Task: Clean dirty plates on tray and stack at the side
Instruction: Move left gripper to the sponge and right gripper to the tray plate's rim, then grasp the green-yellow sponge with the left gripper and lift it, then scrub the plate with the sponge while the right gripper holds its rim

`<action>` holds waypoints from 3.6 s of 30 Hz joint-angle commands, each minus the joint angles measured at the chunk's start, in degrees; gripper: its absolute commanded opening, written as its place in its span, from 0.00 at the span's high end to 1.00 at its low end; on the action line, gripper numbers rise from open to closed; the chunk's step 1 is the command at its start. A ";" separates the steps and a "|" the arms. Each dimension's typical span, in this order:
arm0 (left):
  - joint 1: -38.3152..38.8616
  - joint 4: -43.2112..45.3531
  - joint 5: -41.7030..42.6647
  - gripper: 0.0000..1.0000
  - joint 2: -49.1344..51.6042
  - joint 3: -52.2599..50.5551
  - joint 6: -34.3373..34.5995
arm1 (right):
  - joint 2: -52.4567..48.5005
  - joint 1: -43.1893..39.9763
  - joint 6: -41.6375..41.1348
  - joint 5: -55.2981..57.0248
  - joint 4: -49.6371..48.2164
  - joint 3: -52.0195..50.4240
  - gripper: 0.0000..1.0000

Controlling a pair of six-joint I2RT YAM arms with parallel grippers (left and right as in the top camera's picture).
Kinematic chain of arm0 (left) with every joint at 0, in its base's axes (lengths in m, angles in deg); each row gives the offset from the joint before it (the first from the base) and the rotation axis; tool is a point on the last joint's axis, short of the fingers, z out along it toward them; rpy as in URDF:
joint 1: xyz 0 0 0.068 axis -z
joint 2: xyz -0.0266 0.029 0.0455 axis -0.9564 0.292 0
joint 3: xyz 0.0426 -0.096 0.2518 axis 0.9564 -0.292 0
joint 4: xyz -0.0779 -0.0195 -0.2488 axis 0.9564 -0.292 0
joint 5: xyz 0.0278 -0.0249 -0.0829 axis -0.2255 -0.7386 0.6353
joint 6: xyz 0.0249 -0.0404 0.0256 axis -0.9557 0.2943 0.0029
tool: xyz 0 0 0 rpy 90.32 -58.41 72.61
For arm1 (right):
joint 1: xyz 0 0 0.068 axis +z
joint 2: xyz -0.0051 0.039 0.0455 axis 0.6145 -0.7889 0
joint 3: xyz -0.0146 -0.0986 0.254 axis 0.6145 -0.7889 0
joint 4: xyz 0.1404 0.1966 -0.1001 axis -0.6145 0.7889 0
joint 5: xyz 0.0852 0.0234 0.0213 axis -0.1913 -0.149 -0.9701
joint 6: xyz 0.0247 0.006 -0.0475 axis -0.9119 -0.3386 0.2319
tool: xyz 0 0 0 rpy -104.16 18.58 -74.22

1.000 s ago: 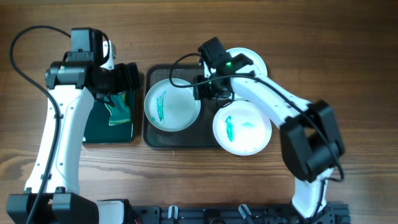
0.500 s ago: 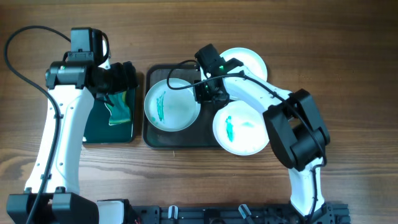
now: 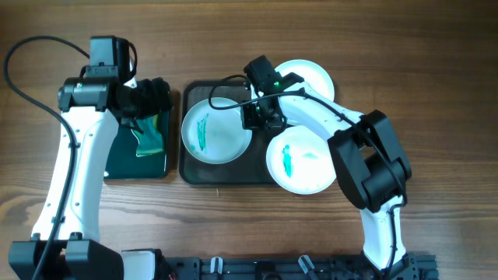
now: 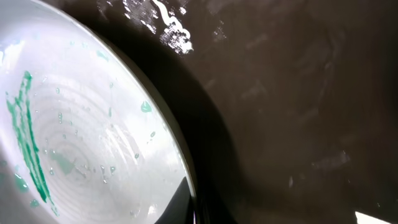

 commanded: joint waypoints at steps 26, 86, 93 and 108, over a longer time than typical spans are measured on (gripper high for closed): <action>-11.39 4.70 12.11 0.56 25.42 -1.29 -15.82 | -2.97 -0.22 -1.88 6.27 0.46 -0.61 0.96; 12.92 0.94 9.66 0.96 36.04 9.92 -0.15 | -2.99 -4.72 -1.33 -1.81 1.70 -2.03 0.96; 16.72 0.26 27.65 0.96 36.39 7.72 -14.49 | -2.99 -4.72 -1.44 -1.95 1.57 -2.08 0.96; 12.98 12.24 -5.95 0.96 36.35 7.72 7.58 | -2.99 -4.72 -1.40 -2.69 1.64 -2.14 0.96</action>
